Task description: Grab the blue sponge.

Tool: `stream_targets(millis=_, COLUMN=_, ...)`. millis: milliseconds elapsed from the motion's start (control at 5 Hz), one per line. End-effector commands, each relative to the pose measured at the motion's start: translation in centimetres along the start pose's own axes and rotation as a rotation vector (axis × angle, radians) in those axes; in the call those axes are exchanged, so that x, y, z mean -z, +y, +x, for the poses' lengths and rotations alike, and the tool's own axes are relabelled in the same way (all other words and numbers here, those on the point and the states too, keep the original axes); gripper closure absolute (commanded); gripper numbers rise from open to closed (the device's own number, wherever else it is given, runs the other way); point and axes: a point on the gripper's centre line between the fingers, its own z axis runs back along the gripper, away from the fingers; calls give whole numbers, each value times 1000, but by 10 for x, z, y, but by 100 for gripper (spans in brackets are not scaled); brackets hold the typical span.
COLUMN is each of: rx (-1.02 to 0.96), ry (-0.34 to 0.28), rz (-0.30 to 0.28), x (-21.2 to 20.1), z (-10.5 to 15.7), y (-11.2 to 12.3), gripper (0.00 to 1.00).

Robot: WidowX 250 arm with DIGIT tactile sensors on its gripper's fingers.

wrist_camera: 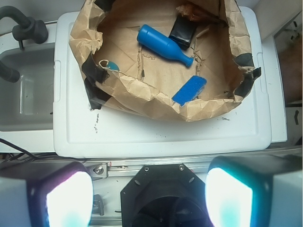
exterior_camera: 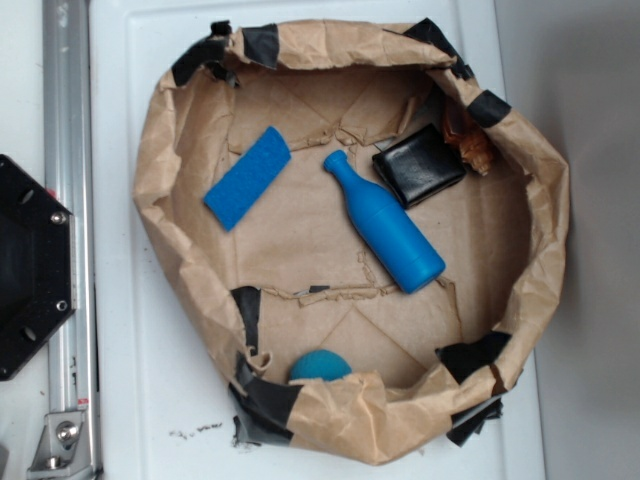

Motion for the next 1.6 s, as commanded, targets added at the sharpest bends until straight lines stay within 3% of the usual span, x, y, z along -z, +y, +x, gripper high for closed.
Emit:
stream_targets(millis=0, rx=0, ry=0, rz=0, x=0, z=0, y=0, gripper=0)
stream_targets(millis=200, rx=-224, ry=134, rz=139, x=55, z=44, y=15, gripper=0)
stream_targets(millis=600, rx=-494, ry=262, rz=232, x=145, z=108, y=41, gripper=0)
stream_targets(millis=800, rx=-452, ry=231, rz=300, x=173, z=92, y=57, gripper=0)
stream_targets(millis=1000, rx=-401, ry=244, rz=325, x=185, z=78, y=69, gripper=0)
stream_targets(millis=1400, rx=-358, ry=265, rz=311, x=215, z=62, y=96, gripper=0)
